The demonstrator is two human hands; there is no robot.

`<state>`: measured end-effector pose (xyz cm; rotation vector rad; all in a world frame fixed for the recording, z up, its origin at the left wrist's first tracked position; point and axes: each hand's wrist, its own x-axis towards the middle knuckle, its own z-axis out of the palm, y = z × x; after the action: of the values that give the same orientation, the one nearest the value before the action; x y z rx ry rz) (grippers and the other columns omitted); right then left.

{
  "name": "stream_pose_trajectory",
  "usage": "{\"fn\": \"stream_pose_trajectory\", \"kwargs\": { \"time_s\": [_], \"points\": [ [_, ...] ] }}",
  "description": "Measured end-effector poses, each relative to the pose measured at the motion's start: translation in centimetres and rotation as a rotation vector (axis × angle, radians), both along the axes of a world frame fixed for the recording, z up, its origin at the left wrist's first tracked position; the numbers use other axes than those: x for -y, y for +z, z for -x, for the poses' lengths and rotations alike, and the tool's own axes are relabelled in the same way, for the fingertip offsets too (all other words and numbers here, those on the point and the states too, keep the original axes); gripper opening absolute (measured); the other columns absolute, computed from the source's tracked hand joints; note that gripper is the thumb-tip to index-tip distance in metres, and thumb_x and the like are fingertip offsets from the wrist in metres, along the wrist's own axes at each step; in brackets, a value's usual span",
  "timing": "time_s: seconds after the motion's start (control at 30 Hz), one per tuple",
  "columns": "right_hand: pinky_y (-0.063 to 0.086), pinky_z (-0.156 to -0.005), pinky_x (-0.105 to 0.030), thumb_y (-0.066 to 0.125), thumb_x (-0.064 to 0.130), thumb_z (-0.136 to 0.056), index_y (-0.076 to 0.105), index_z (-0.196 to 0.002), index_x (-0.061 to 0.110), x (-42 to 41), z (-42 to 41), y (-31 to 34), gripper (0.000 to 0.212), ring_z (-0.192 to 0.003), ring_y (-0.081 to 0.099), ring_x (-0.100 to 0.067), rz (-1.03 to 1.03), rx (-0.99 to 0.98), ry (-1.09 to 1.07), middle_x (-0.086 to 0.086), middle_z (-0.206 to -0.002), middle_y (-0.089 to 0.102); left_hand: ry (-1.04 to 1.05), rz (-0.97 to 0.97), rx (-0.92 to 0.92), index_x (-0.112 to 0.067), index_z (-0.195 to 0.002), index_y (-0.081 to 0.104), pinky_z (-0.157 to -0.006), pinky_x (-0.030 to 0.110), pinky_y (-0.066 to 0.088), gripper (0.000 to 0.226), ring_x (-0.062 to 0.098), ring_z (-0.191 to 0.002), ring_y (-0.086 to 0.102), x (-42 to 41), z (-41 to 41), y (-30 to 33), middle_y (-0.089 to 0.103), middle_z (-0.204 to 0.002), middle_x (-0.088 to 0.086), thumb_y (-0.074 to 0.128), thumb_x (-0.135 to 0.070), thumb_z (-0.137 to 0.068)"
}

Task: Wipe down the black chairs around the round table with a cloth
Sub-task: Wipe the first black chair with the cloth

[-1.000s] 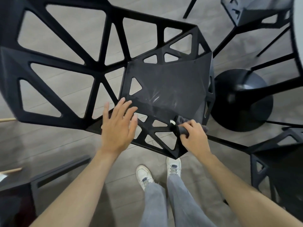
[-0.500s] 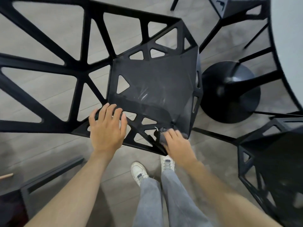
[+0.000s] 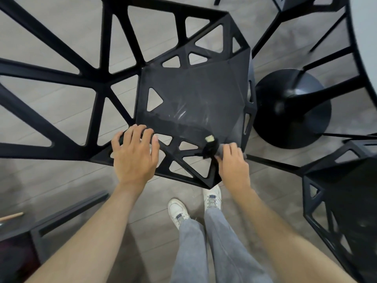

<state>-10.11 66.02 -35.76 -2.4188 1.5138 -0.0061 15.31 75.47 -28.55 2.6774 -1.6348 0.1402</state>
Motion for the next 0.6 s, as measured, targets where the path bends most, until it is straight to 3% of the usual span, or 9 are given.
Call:
{"fn": "stream_pose_trajectory", "kwargs": {
  "time_s": [0.1,0.17,0.33,0.47,0.6],
  "points": [
    [0.055,-0.053,-0.041,0.064,0.026,-0.097,0.055,-0.113,0.01,-0.7,-2.6,0.4,0.024,-0.095,0.055,-0.028,-0.082,0.01,-0.267,-0.008,-0.107,0.051,-0.014,0.024,0.012,-0.018,-0.115,0.066,-0.109,0.047,0.034,0.036,0.024,-0.125,0.058,0.0,0.0,-0.1,0.066,-0.128,0.001,0.035,-0.036,-0.111],
    [0.054,-0.058,-0.042,0.064,0.029,-0.097,0.054,-0.117,0.012,-2.6,-2.8,1.5,0.027,-0.096,0.055,-0.028,-0.134,0.016,-0.3,-0.008,-0.109,0.051,-0.02,0.04,0.017,-0.018,-0.114,0.066,-0.108,0.047,0.035,0.034,0.024,-0.123,0.058,-0.1,0.0,-0.2,0.066,-0.126,0.0,0.036,-0.035,-0.111],
    [0.045,-0.056,-0.028,0.074,0.022,-0.089,0.059,-0.116,0.017,-7.9,-0.8,4.8,0.031,-0.088,0.057,-0.023,-0.251,0.063,-0.074,-0.002,-0.104,0.055,-0.018,0.051,0.025,-0.018,-0.114,0.067,-0.108,0.047,0.037,0.033,0.023,-0.123,0.059,-0.1,0.1,-0.2,0.066,-0.126,-0.001,0.038,-0.034,-0.111],
    [0.05,-0.056,-0.035,0.075,0.022,-0.088,0.06,-0.112,0.017,-5.5,-4.6,4.2,0.029,-0.089,0.063,-0.024,-0.209,0.075,0.09,0.0,-0.101,0.059,-0.02,0.043,0.028,-0.019,-0.114,0.067,-0.108,0.047,0.037,0.032,0.023,-0.123,0.059,-0.1,0.1,-0.3,0.066,-0.126,-0.001,0.039,-0.034,-0.111],
    [0.052,-0.069,-0.037,0.062,0.022,-0.097,0.054,-0.13,0.017,-4.1,-8.9,3.0,0.034,-0.101,0.059,-0.026,-0.293,0.074,0.247,-0.003,-0.116,0.058,-0.03,0.025,0.022,-0.019,-0.114,0.065,-0.108,0.047,0.037,0.032,0.023,-0.122,0.058,-0.1,0.1,-0.2,0.066,-0.125,-0.001,0.037,-0.035,-0.111]
  ]
}}
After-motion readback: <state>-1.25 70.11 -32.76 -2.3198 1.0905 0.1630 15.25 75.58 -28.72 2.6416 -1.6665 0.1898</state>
